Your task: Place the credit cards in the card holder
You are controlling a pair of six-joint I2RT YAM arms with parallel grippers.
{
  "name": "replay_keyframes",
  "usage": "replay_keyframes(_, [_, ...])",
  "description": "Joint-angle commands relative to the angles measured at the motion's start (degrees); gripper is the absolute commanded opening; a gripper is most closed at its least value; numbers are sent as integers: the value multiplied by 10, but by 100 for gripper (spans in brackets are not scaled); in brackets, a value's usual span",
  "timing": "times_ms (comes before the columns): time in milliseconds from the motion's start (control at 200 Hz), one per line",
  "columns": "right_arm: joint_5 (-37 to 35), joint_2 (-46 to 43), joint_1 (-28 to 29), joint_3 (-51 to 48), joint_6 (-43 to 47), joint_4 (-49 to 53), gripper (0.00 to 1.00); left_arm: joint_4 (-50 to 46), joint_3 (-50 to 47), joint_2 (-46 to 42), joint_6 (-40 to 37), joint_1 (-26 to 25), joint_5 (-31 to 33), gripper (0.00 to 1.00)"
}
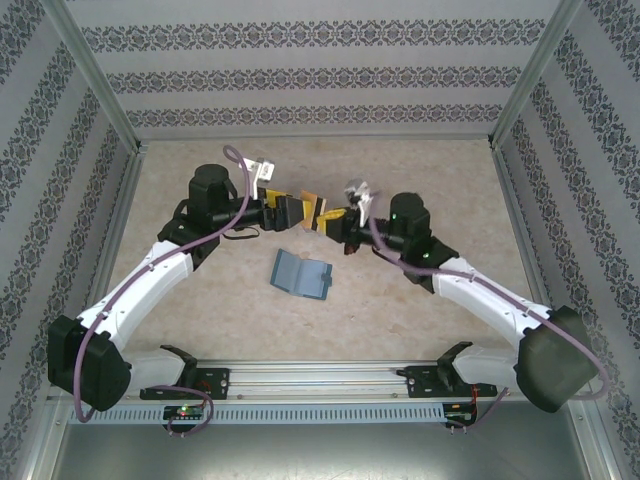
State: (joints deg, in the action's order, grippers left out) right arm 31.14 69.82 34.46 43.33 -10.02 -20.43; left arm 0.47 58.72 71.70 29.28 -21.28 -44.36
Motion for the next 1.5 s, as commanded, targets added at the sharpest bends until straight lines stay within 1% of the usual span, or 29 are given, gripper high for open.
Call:
replay_keyframes(0, [-222,-10,90,-60,365,-16,0,-19,4,7,92,27,31,98])
replay_keyframes(25, [-262,-1,107,-69,419,-33,0,-19,2,9,111,30,28,98])
replay_keyframes(60, [-305,17,121,-67,471,-41,0,-16,-1,13,132,34,22,98])
replay_keyframes(125, [-361,48,137,-46,530,-25,0,-19,-3,18,157,34,16,98])
replay_keyframes(185, [-400,72,150,-46,583,-46,0,-44,1,19,166,34,15,97])
replay_keyframes(285, [-449,103,175,-63,677,-109,0,-146,21,15,145,34,71,96])
replay_keyframes(335, [-495,120,185,-72,719,-161,0,-182,26,15,141,34,100,96])
replay_keyframes(375, [-529,137,193,-80,758,-209,0,-202,29,19,138,34,111,95])
replay_keyframes(440, [-554,160,202,-90,827,-274,0,-216,29,28,141,34,109,94])
replay_keyframes(520, [-549,176,212,-103,888,-327,0,-198,18,41,150,34,78,91])
replay_keyframes(585, [-532,174,219,-111,897,-343,0,-204,21,54,140,34,60,88])
replay_keyframes(674, [-504,159,224,-123,905,-343,0,-238,36,60,114,34,58,83])
replay_keyframes(744, [-496,149,229,-135,923,-351,0,-245,33,60,111,34,58,74])
replay_keyframes(799, [-492,143,232,-144,940,-359,0,-244,36,67,112,34,36,68])
replay_keyframes(834, [-489,140,232,-147,947,-360,0,-238,38,72,115,34,12,66])
replay_keyframes(899, [-488,135,232,-152,953,-370,0,-216,32,76,131,34,-17,65])
replay_keyframes(989, [-476,132,232,-167,956,-415,0,-190,25,83,146,34,-49,57])
replay_keyframes(1094, [-480,133,232,-171,963,-442,0,-135,7,85,178,34,-89,56])
replay_keyframes(1159, [-480,130,232,-174,969,-453,0,-124,3,85,185,34,-93,56])
replay_keyframes(1239, [-483,128,231,-174,961,-456,0,-122,4,85,185,34,-94,49])
replay_keyframes(1359, [-492,129,231,-171,956,-461,0,-125,3,85,182,34,-90,45])
replay_keyframes(1494, [-488,127,231,-174,947,-461,0,-119,0,94,184,34,-101,36])
